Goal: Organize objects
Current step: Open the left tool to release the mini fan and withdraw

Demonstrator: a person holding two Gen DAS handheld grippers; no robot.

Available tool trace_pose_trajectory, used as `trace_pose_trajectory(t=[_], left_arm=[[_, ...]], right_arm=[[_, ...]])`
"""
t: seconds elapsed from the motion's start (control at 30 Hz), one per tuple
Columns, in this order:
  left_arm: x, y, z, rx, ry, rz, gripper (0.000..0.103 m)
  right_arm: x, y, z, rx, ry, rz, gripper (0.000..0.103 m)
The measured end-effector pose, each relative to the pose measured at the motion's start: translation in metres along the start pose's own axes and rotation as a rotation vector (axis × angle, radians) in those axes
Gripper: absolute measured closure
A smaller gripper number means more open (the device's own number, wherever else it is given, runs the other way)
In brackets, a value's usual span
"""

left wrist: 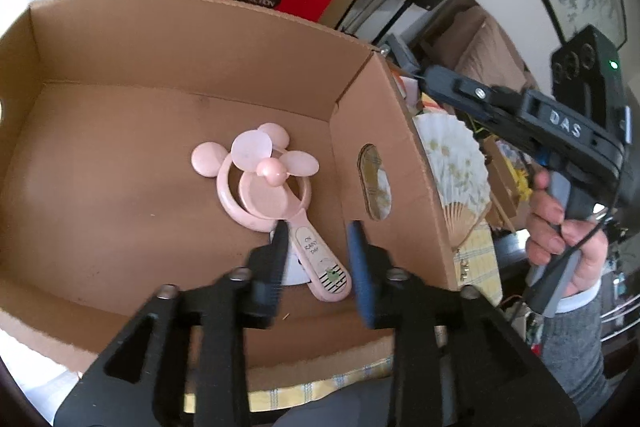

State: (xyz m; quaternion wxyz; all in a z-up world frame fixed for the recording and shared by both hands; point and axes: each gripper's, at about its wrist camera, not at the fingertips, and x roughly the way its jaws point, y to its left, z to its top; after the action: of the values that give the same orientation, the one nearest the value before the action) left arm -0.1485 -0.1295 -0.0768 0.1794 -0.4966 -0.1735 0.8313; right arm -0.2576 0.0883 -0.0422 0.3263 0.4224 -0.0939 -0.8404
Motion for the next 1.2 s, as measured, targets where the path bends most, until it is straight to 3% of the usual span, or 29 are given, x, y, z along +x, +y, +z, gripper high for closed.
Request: trace_pose_trajectory(t=[0.17, 0.43, 0.53, 0.6, 0.67, 0.9, 1.2], left_arm=[[-0.013, -0.013, -0.001, 0.001, -0.040, 0.015, 0.038], [-0.026, -0.048, -0.008, 0.060, -0.060, 0.013, 0.019], [-0.029, -0.063, -0.013, 0.090, -0.065, 0.013, 0.017], [-0.030, -0.071, -0.016, 0.102, -0.063, 0.008, 0.006], [-0.029, -0.079, -0.019, 0.115, -0.056, -0.004, 0.001], [-0.023, -0.104, -0.032, 0.167, -0.025, 0.022, 0.000], [-0.018, -0.130, -0.047, 0.208, -0.024, 0.010, 0.000]], right_arm=[[-0.020, 0.008, -0.014, -0.052, 0.001, -0.078, 0.079], [-0.056, 0.005, -0.048, -0.073, 0.013, -0.207, 0.050], [-0.070, -0.001, -0.060, -0.066, 0.018, -0.247, 0.047], [-0.078, -0.005, -0.068, -0.060, 0.021, -0.264, 0.044], [-0.086, -0.009, -0.074, -0.049, 0.021, -0.270, 0.042], [-0.115, -0.017, -0.095, -0.045, 0.007, -0.339, 0.023], [-0.140, -0.038, -0.122, -0.001, 0.020, -0.417, 0.021]])
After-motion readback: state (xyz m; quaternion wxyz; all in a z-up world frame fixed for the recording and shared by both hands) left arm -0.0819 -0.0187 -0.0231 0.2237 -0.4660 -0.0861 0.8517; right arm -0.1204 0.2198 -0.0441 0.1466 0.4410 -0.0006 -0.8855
